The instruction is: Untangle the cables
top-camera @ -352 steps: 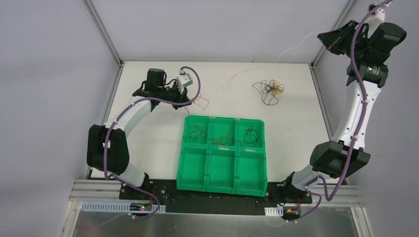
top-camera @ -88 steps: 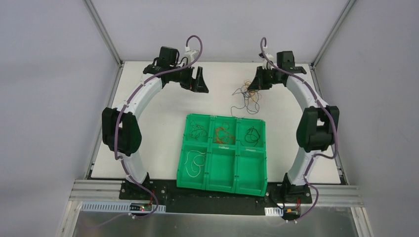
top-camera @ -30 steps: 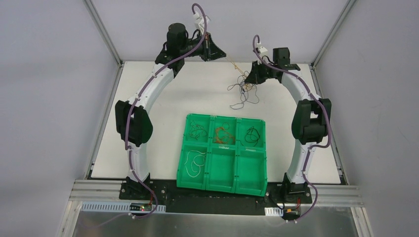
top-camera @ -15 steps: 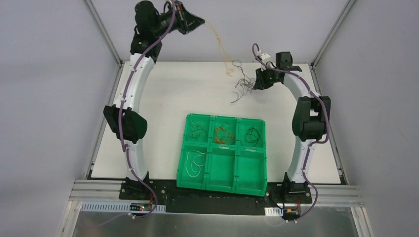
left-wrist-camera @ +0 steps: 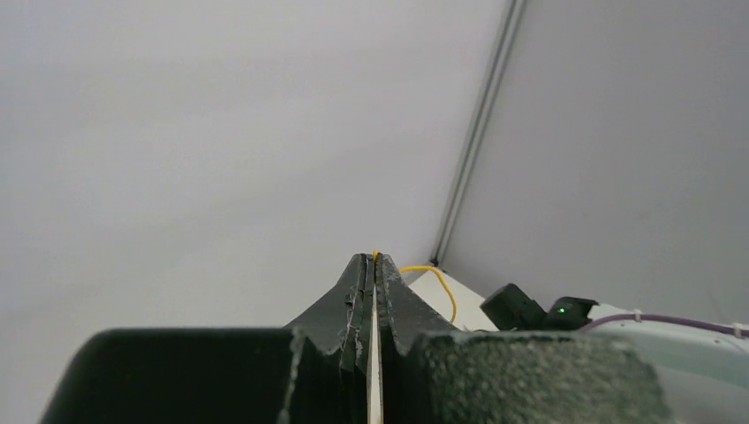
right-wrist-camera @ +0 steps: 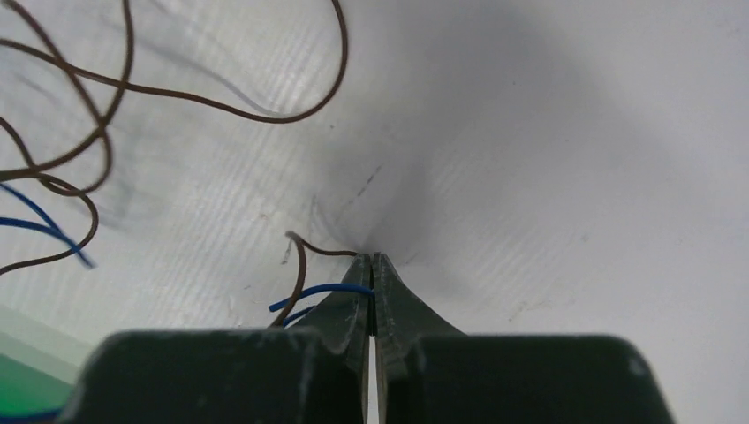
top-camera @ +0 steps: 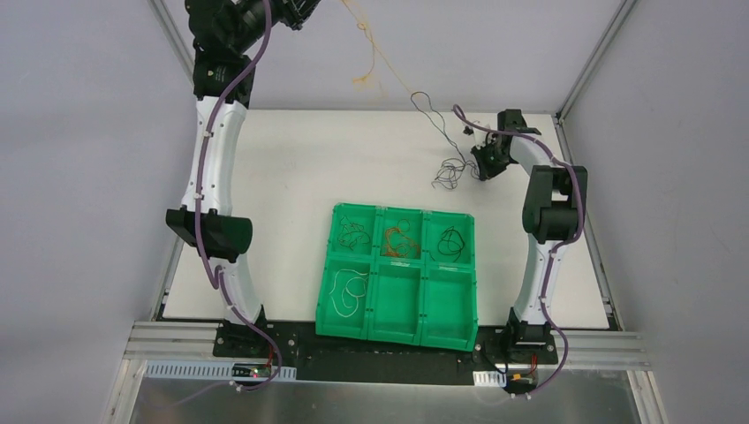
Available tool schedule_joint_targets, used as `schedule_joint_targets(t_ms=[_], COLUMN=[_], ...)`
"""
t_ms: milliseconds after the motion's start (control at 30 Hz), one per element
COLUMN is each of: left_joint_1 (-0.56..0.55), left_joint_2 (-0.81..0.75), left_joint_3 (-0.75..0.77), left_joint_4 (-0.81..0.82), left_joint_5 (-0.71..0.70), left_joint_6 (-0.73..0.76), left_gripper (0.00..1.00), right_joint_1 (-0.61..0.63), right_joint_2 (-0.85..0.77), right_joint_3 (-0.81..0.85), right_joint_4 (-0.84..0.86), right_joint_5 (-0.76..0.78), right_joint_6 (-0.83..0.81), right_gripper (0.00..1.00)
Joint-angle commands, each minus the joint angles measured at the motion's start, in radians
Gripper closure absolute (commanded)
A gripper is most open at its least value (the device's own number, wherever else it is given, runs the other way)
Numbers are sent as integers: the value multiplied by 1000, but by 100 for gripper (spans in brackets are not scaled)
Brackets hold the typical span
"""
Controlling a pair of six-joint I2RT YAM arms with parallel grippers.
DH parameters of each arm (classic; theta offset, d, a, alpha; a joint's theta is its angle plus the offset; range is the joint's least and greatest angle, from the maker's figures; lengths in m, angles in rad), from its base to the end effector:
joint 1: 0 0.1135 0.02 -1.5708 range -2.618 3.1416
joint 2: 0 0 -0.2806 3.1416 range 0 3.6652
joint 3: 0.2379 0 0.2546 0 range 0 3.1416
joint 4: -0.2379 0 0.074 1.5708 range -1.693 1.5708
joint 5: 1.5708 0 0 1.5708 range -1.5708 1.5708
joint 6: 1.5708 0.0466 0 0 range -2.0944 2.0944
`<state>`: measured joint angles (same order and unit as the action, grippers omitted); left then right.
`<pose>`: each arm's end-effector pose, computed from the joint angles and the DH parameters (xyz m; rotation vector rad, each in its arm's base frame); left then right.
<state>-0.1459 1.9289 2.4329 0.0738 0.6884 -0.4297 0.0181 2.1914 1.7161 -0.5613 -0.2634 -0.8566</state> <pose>0.3896 -0.0872 0.6084 0.5037 1.0626 -0.8509 0.4909 0.0210 0.1795 -1.1638 2.2710 0.0245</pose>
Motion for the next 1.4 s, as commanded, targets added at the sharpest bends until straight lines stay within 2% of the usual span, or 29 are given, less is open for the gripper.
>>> schedule_joint_targets(t_ms=[0, 100, 267, 400, 433, 600, 767, 867, 967, 1167, 1367], left_joint_1=[39, 46, 53, 70, 71, 52, -11, -102, -206, -380, -529], left_joint_2=[-68, -82, -113, -138, -145, -204, -264, -299, -368, -480, -554], left_joint_3=[50, 60, 44, -21, -48, -201, -328, -427, -605, -840, -1032], left_joint_4=[34, 34, -35, -44, -24, 83, 103, 81, 65, -4, -50], left_joint_5=[-101, -147, -323, -238, -193, 10, 239, 408, 485, 541, 560], left_joint_6=[46, 82, 181, 120, 87, -66, -95, -103, -53, 66, 125], left_gripper=[100, 100, 100, 100, 100, 100, 100, 100, 100, 100, 100], right_joint_1=[-14, -14, -50, -63, -63, -63, -63, -63, -63, -63, -63], right_joint_2=[22, 42, 52, 26, 12, -68, -178, -246, -305, -404, -493], right_joint_3=[8, 5, -1, 7, 12, 46, 60, 60, 54, 23, -76], right_joint_4=[-37, -41, -46, -89, -104, -153, -209, -233, -247, -271, -253], right_joint_5=[122, 175, 216, 166, 139, 27, -79, -131, -164, -187, -188], right_joint_6=[-72, -93, -103, -81, -64, 44, 138, 191, 235, 298, 311], right_gripper=[100, 100, 100, 100, 95, 53, 29, 16, 3, 1, 1])
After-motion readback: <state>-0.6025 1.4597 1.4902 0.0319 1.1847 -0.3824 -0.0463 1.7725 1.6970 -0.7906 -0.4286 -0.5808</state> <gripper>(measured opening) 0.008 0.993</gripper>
